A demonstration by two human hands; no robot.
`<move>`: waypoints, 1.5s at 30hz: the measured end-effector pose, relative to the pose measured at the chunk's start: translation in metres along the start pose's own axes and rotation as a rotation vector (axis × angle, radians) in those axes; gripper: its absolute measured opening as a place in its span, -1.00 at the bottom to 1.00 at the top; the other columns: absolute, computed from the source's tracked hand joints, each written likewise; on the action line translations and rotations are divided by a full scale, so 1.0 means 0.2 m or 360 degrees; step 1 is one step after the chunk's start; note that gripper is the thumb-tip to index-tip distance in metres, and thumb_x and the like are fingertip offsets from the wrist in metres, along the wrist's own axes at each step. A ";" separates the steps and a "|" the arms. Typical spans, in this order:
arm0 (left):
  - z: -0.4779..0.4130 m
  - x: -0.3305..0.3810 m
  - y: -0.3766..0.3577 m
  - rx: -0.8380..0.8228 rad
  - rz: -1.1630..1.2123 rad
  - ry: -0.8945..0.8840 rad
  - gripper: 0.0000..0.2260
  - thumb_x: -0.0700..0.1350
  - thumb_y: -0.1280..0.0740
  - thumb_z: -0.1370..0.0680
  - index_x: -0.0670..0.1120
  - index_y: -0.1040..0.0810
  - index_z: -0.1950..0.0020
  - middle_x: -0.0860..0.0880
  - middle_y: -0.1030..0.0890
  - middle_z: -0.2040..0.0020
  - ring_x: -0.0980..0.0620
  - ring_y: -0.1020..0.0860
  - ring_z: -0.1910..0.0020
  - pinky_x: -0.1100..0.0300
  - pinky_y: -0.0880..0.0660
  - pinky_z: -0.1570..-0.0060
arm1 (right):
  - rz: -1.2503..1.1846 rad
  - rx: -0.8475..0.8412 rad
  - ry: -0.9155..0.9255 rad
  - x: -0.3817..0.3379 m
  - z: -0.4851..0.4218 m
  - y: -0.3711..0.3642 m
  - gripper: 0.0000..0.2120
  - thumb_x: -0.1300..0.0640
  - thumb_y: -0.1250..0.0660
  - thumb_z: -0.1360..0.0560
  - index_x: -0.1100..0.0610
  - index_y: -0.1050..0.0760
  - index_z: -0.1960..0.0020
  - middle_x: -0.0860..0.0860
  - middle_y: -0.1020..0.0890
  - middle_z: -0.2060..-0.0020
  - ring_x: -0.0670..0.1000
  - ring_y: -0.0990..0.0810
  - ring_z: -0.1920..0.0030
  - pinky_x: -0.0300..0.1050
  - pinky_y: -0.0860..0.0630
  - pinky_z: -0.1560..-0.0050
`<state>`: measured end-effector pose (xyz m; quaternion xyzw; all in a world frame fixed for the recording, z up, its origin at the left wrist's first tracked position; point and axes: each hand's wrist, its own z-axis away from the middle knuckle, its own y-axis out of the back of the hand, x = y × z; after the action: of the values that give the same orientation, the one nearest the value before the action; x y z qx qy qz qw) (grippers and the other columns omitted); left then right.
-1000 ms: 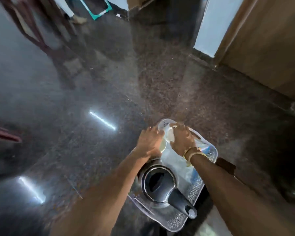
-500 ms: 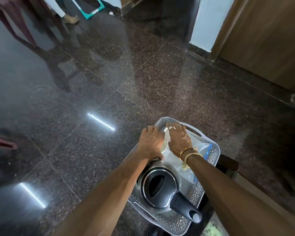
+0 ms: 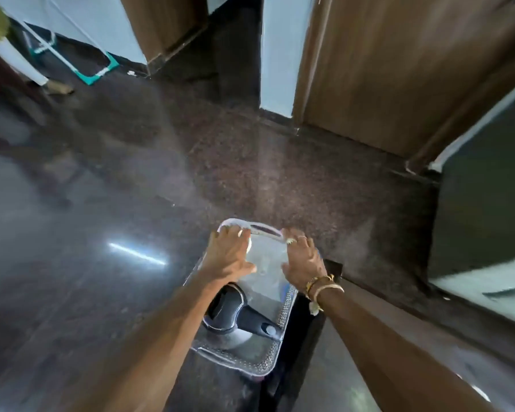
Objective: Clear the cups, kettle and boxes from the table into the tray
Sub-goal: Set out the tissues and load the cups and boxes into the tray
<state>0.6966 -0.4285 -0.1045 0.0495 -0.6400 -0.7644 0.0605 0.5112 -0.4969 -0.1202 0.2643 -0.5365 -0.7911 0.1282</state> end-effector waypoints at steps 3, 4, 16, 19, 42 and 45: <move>0.01 0.22 0.16 0.0045 0.0073 -0.0134 -0.17 0.39 -0.21 -0.35 -0.04 -0.28 -0.50 -0.08 -0.32 -0.45 -0.17 -0.36 -0.38 -0.06 -0.31 -0.31 | 0.0051 0.0085 -0.0028 0.08 0.15 0.14 -0.36 0.07 -0.36 -0.45 0.15 -0.31 -0.49 0.14 -0.21 -0.52 0.25 -0.30 -0.40 0.11 -0.40 -0.33; 0.02 0.30 0.21 0.0059 0.0078 -0.0141 -0.19 0.37 -0.20 -0.40 -0.03 -0.20 -0.55 -0.08 -0.25 -0.51 -0.17 -0.30 -0.43 -0.07 -0.27 -0.34 | 0.0056 0.0117 -0.0051 0.11 0.19 0.19 -0.38 0.05 -0.35 -0.45 0.13 -0.33 -0.48 0.13 -0.19 -0.53 0.25 -0.30 -0.40 0.13 -0.39 -0.32; 0.36 1.34 0.39 0.0338 0.0192 -0.0460 -0.35 0.19 -0.40 -0.46 -0.06 -0.36 -0.46 -0.10 -0.40 -0.43 -0.18 -0.43 -0.30 -0.10 -0.33 -0.25 | 0.0095 0.0505 -0.0442 0.69 1.06 0.49 -0.19 -0.10 -0.40 -0.44 0.08 -0.13 -0.57 0.18 -0.15 -0.54 0.25 -0.16 -0.49 0.20 -0.19 -0.40; 0.48 1.63 0.35 0.0332 0.0175 -0.0557 -0.33 0.22 -0.39 -0.45 -0.06 -0.35 -0.47 -0.10 -0.39 -0.43 -0.16 -0.42 -0.32 -0.11 -0.38 -0.24 | 0.0071 0.0470 -0.0545 0.91 1.33 0.44 -0.18 -0.14 -0.37 -0.47 0.06 -0.07 -0.59 0.17 -0.10 -0.57 0.24 -0.10 -0.53 0.19 -0.13 -0.45; 0.95 3.06 -0.58 -0.0377 0.0260 -0.0793 -0.28 0.05 -0.42 -0.49 -0.07 -0.19 -0.55 -0.12 -0.19 -0.53 -0.17 -0.15 -0.50 -0.12 -0.17 -0.45 | -0.0370 0.0329 -0.1151 2.09 2.49 -0.35 -0.40 -0.05 -0.29 -0.53 0.06 -0.22 -0.51 0.08 -0.26 -0.46 0.20 -0.34 -0.33 0.09 -0.39 -0.26; 0.89 3.07 -0.71 -0.0378 0.0227 -0.0769 -0.27 0.04 -0.44 -0.47 -0.06 -0.20 -0.55 -0.10 -0.19 -0.53 -0.16 -0.16 -0.48 -0.10 -0.17 -0.39 | -0.0442 0.0285 -0.1083 2.15 2.40 -0.48 -0.36 0.00 -0.34 -0.49 0.07 -0.21 -0.51 0.06 -0.24 -0.47 0.20 -0.33 -0.34 0.11 -0.43 -0.24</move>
<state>0.0594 -0.3271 -0.2124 -0.1868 -0.5436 -0.8176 -0.0348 -0.1035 -0.2942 -0.1919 0.0668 -0.5744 -0.7935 -0.1894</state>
